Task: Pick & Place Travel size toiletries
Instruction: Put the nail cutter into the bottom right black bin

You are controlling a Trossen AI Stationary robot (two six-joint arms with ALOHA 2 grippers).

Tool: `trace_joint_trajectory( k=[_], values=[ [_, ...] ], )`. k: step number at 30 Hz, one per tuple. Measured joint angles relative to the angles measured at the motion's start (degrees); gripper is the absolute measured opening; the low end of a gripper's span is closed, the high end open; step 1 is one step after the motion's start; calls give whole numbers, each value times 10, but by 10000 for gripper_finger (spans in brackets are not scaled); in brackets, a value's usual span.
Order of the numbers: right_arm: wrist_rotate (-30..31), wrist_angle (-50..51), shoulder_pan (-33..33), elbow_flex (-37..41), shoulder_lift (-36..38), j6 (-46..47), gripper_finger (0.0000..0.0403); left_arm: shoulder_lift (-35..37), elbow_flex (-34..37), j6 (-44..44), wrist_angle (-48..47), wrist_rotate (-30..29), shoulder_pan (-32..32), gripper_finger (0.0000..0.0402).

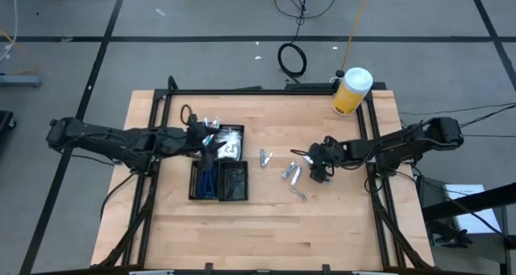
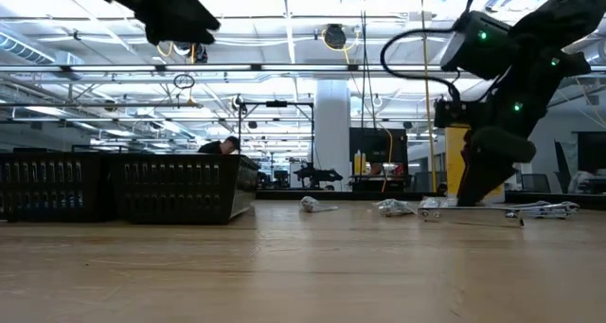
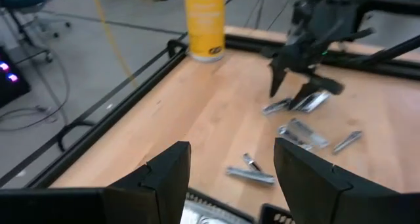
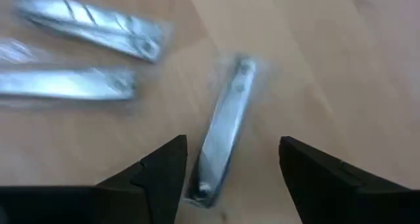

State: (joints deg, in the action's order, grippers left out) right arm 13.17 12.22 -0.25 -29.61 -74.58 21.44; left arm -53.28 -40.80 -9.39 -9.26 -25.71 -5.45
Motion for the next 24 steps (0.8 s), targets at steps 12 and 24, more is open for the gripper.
trace_joint_trajectory(
  k=[12,24],
  values=[
    [-14,-8,0,-2,-38,5,112,-91,0,-14,2,1,33,214],
    [4,-78,-1,3,-31,-68,48,-117,0,-6,53,16,31,214]
  ],
)
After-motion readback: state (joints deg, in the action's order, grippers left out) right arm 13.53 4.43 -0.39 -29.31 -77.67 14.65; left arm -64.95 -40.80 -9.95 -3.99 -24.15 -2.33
